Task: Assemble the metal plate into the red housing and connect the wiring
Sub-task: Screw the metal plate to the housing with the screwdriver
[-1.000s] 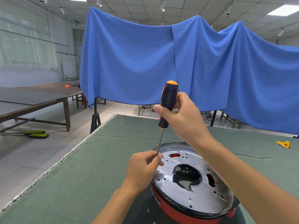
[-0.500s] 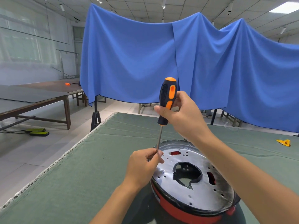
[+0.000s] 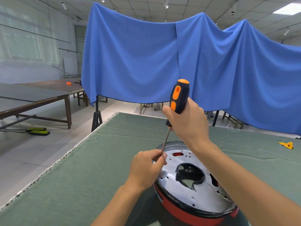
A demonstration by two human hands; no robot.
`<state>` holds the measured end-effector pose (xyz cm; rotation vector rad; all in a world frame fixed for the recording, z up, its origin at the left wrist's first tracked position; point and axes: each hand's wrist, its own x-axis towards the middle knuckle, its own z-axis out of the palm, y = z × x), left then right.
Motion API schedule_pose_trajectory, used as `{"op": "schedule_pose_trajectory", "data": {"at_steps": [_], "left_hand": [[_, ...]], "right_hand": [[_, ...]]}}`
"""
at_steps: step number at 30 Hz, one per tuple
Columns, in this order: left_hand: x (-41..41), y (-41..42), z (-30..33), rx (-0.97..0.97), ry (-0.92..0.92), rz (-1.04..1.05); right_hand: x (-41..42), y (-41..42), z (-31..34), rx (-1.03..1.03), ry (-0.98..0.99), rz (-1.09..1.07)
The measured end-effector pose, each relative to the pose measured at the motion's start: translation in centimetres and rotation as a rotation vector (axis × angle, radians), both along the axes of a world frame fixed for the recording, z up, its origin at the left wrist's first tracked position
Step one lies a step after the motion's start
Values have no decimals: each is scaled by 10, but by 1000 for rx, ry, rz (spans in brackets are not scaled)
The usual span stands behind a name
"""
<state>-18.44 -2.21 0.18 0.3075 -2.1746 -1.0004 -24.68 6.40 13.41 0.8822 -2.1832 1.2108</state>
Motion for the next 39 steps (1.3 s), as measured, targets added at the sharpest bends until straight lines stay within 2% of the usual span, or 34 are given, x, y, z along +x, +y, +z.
{"op": "schedule_pose_trajectory", "data": {"at_steps": [6,10,13,18,21,23,27,29,32,37,39], "left_hand": [[0,-1,2,-158,-33,19],[-3,-1,4,-226,-10,49],[-4,-1,3,-273,-18,66],[-2,3,-4,-167,66,53],[-4,5,-6,-125,100,46],[-4,6,-6,-101,121,49],[-2,9,-5,-150,141,24],[1,14,-3,-269,183,8],[5,26,0,-464,247,-84],[6,50,0,-685,214,-216],[6,55,-2,-777,214,-181]], "right_hand": [[-3,2,6,41,-30,96],[-6,-2,14,-73,-40,137],[-7,-1,19,-47,-48,172],[-11,15,8,-153,-97,149],[-16,33,2,-84,-9,-21],[-17,46,3,-68,-33,-11],[-27,78,3,-61,-219,108],[-31,95,-5,-108,-428,265],[-33,116,-20,-122,-574,414],[-43,148,-41,-315,-939,648],[-48,159,-47,-366,-1026,639]]}}
